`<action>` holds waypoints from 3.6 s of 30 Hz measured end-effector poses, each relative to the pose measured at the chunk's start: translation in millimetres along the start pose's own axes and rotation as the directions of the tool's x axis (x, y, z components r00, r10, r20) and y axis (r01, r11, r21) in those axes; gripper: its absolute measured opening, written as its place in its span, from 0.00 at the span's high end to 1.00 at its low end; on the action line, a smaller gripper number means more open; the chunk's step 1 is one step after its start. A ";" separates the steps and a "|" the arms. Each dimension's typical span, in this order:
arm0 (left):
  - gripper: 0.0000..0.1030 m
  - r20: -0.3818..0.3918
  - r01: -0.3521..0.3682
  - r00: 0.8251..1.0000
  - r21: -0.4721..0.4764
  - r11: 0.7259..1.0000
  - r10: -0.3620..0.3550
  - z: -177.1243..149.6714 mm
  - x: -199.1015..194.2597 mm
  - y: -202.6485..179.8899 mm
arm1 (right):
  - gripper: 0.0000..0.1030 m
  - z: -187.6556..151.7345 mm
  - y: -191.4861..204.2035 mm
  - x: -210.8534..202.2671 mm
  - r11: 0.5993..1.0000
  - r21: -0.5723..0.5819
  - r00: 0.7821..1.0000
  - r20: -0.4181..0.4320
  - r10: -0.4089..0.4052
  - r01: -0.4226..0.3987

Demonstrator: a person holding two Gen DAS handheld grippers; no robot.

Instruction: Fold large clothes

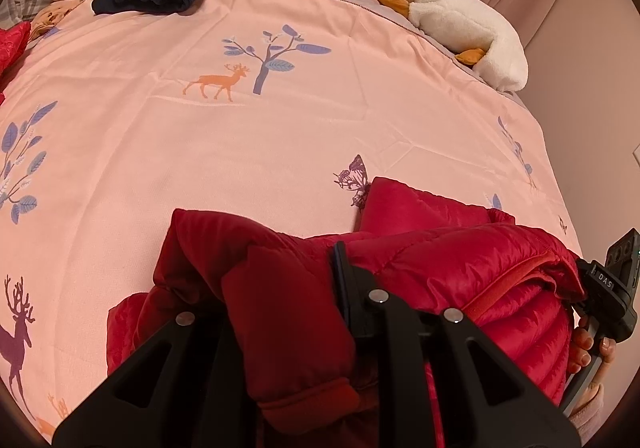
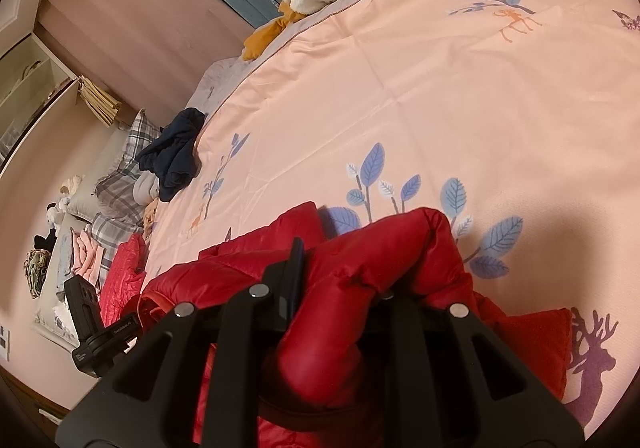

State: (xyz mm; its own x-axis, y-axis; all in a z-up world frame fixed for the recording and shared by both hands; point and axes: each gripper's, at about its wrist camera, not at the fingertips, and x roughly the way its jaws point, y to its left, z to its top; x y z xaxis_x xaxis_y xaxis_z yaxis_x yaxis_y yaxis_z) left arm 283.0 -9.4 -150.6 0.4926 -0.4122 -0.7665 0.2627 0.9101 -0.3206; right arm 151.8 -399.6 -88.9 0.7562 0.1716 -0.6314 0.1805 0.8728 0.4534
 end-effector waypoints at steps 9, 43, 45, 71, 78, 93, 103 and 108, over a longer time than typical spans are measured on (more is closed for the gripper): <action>0.83 0.001 0.000 1.000 -0.001 1.000 0.000 -0.4 0.1 0.2 | 0.82 -1.2 -0.2 1.0 1.000 0.001 1.000 -0.002 -0.001 0.001; 0.83 -0.025 -0.015 1.000 -0.023 1.000 0.015 -0.2 0.6 0.5 | 0.80 4.8 2.2 -0.7 0.999 0.039 0.998 -0.058 -0.034 0.036; 0.83 -0.027 -0.021 0.999 -0.022 1.000 0.020 -0.1 0.4 -0.1 | 0.79 5.4 3.4 -0.7 0.998 0.038 0.997 -0.062 -0.038 0.040; 0.82 -0.042 -0.080 0.996 -0.018 0.997 0.079 0.7 -8.9 -9.2 | 0.55 9.0 17.2 -7.6 0.999 0.028 0.996 -0.079 -0.034 0.037; 0.79 -0.035 -0.078 0.996 -0.016 0.997 0.078 -1.8 -14.3 -10.5 | 0.54 9.1 17.8 -6.7 0.999 0.029 0.996 -0.078 -0.035 0.037; 0.70 -0.021 -0.082 0.996 -0.007 0.997 0.082 -4.4 -27.7 -14.5 | 0.43 7.6 22.8 -11.1 0.999 0.025 0.997 -0.075 -0.036 0.038; 0.64 -0.020 -0.070 0.997 -0.029 0.997 0.069 -5.7 -31.9 -14.0 | 0.39 7.1 25.1 -12.3 0.999 0.023 0.997 -0.072 -0.041 0.042; 0.61 -0.009 -0.049 0.999 -0.051 0.997 0.049 -5.5 -35.2 -12.8 | 0.35 7.1 25.4 -11.9 0.999 0.024 0.997 -0.070 -0.040 0.041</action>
State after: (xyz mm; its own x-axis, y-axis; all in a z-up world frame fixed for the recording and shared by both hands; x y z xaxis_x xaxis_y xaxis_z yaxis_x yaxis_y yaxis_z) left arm 257.8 -6.3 -122.5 0.4973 -0.3671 -0.7861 0.1953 0.9302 -0.3108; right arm 151.9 -382.7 -65.4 0.7024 0.1686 -0.6916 0.2265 0.8681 0.4417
